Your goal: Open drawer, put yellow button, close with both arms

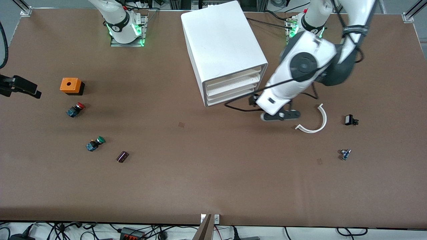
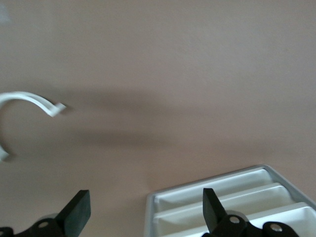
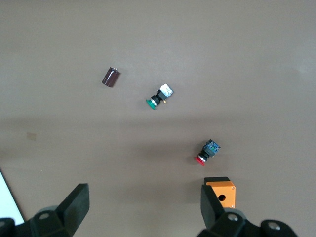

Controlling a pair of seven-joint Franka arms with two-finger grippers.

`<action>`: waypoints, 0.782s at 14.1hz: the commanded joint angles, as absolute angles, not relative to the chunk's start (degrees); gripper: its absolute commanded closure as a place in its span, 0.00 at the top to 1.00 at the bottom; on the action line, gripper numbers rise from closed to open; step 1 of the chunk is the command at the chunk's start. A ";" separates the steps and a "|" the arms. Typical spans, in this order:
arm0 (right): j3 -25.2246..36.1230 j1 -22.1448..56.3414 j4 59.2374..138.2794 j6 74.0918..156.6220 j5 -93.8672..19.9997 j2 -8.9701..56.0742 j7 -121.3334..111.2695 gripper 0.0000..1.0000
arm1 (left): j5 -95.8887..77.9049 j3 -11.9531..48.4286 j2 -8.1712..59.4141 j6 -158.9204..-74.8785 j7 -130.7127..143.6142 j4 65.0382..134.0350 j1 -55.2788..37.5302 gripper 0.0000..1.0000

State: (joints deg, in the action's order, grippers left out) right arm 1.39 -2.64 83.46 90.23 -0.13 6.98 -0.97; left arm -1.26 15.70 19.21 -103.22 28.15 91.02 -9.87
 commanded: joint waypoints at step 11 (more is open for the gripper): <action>0.18 -3.43 100.55 94.22 1.14 -5.36 -2.46 1.00 | 0.88 7.66 5.75 -92.09 -3.60 88.91 3.52 1.00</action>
State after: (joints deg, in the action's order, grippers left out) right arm 0.89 -2.64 98.13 94.30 0.51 -3.05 -1.26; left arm 0.15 10.62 13.20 -89.44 -2.30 81.11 5.46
